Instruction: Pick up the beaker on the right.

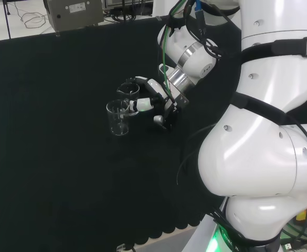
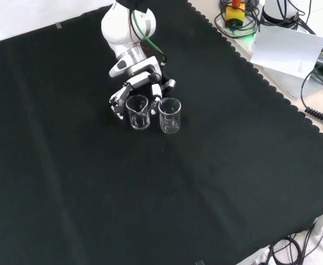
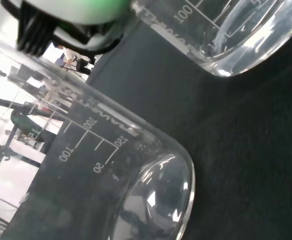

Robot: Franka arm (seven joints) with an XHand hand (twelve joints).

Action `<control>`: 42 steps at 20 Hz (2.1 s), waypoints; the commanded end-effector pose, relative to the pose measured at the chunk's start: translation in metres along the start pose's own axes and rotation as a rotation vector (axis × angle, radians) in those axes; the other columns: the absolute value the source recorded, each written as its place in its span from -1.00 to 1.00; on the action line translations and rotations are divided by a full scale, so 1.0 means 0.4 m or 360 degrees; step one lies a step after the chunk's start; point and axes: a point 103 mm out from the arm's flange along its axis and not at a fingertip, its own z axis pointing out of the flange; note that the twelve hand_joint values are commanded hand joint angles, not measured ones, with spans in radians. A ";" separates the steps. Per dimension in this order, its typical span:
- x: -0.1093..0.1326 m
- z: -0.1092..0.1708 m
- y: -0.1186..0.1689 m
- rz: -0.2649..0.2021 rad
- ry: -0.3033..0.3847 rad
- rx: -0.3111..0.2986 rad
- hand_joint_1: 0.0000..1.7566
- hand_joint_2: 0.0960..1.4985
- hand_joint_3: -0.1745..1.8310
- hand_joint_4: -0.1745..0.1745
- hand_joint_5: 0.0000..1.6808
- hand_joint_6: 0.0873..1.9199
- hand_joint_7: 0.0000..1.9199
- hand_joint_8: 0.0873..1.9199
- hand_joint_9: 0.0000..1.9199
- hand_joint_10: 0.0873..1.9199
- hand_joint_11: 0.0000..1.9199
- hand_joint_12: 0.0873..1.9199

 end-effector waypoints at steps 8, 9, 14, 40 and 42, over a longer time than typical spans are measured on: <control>0.037 -0.061 0.030 0.0099 -0.0190 -0.0096 0.56 -0.18 -0.22 -0.64 0.43 -0.28 0.30 -0.31 0.40 -0.53 0.10 -0.05; 0.047 -0.078 0.036 0.0077 -0.0208 -0.0103 0.54 -0.16 -0.24 -0.82 0.45 -0.32 0.31 -0.34 0.46 -0.54 0.17 -0.11; 0.081 -0.175 0.050 -0.0005 -0.0304 -0.0124 0.50 -0.19 -0.21 -1.00 0.50 -0.39 0.38 -0.44 0.61 -0.59 0.26 -0.21; 0.142 -0.385 -0.185 -0.0126 -0.0631 0.0170 0.49 -0.25 -0.10 -1.00 0.47 -0.29 0.35 -0.33 0.65 -0.56 0.28 -0.26; 0.143 -0.391 -0.192 -0.0138 -0.0664 0.0208 0.49 -0.25 -0.10 -1.00 0.47 -0.28 0.35 -0.33 0.65 -0.56 0.28 -0.26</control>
